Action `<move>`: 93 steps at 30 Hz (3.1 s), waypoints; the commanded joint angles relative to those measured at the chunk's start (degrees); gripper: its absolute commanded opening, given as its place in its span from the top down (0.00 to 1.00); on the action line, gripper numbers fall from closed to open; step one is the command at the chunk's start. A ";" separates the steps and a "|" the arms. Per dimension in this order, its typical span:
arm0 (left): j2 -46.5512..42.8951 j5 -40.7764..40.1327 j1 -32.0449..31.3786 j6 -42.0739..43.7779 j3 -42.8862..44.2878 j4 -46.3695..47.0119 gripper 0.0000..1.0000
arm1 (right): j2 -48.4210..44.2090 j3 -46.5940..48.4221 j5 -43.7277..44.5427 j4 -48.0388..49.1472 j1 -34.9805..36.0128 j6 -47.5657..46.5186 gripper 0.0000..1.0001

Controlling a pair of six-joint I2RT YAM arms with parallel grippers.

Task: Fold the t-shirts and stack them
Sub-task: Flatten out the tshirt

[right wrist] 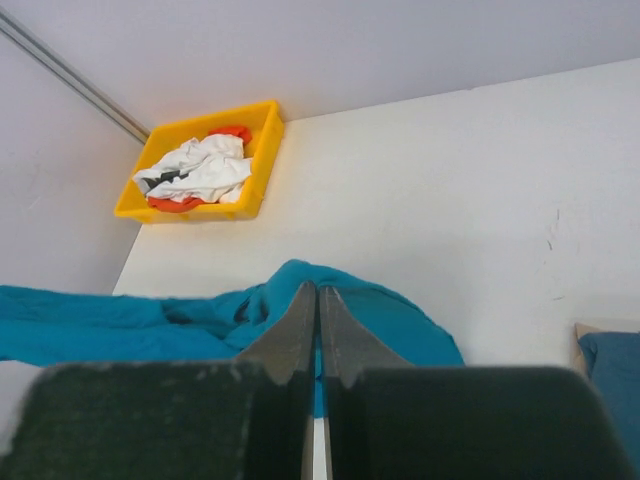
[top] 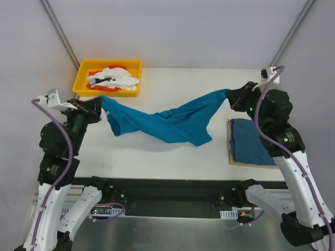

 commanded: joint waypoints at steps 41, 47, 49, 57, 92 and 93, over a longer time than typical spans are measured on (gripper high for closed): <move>27.31 -5.99 6.95 -8.50 -4.48 -3.72 1.00 | 11.87 -0.62 16.92 -6.38 -11.13 -2.24 0.99; 7.72 -11.26 7.03 -10.95 -10.89 -4.25 1.00 | 1.67 -1.59 18.14 -9.36 -11.30 -2.86 0.99; 2.77 -13.80 7.03 -12.71 -12.22 -6.00 1.00 | -2.19 -1.59 19.72 -10.33 -11.21 -3.03 0.99; -14.74 -19.45 7.03 -17.81 -16.51 -11.63 1.00 | -10.73 -1.32 20.44 -14.64 -11.22 -2.86 0.99; 69.36 21.60 -27.76 -1.82 20.47 -15.15 0.34 | 7.64 -11.52 17.88 -15.08 -11.21 -1.63 0.99; 69.89 21.51 -28.47 -1.56 20.65 -15.41 0.34 | 7.64 -11.69 17.97 -15.08 -11.21 -1.63 0.99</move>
